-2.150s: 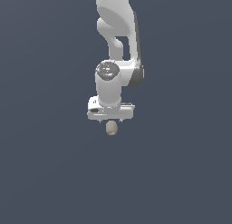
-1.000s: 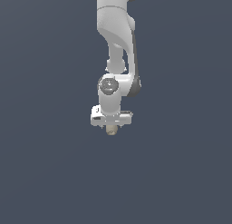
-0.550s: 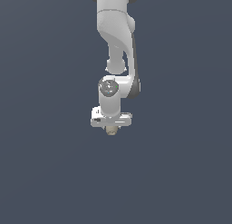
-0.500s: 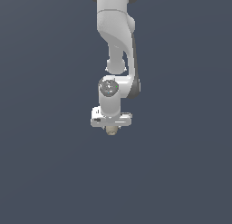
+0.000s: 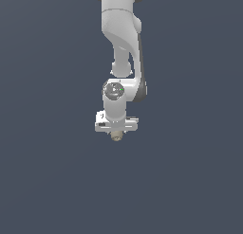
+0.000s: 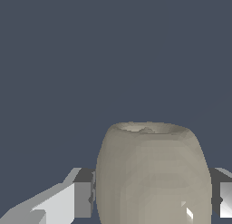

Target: Pick up the object and move it to a goal position.

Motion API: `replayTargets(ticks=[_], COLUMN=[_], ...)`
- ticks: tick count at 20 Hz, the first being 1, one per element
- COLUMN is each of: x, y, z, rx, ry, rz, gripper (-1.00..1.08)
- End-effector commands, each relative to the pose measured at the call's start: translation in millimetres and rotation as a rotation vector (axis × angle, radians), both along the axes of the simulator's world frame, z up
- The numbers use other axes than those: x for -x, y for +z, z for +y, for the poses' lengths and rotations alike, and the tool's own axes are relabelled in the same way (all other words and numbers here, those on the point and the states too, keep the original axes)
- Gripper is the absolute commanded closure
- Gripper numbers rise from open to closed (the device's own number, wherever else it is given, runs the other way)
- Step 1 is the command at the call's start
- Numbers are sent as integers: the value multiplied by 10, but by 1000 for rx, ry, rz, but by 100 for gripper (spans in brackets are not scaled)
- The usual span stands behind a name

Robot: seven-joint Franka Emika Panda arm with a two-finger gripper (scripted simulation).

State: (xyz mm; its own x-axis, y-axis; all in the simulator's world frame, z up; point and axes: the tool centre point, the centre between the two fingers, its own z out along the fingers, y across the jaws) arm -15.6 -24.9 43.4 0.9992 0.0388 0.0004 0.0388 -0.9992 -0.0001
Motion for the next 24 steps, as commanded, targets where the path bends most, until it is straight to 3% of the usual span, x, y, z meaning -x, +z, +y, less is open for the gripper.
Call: replayTargets(ticks=[1,16,24], x=[30,524,619], y=[37,565,678], z=[-19,-293,-350], rx=[0,0,0], ry=[0,0,0], rz=[-1,0,0], gripper=[108,108,108])
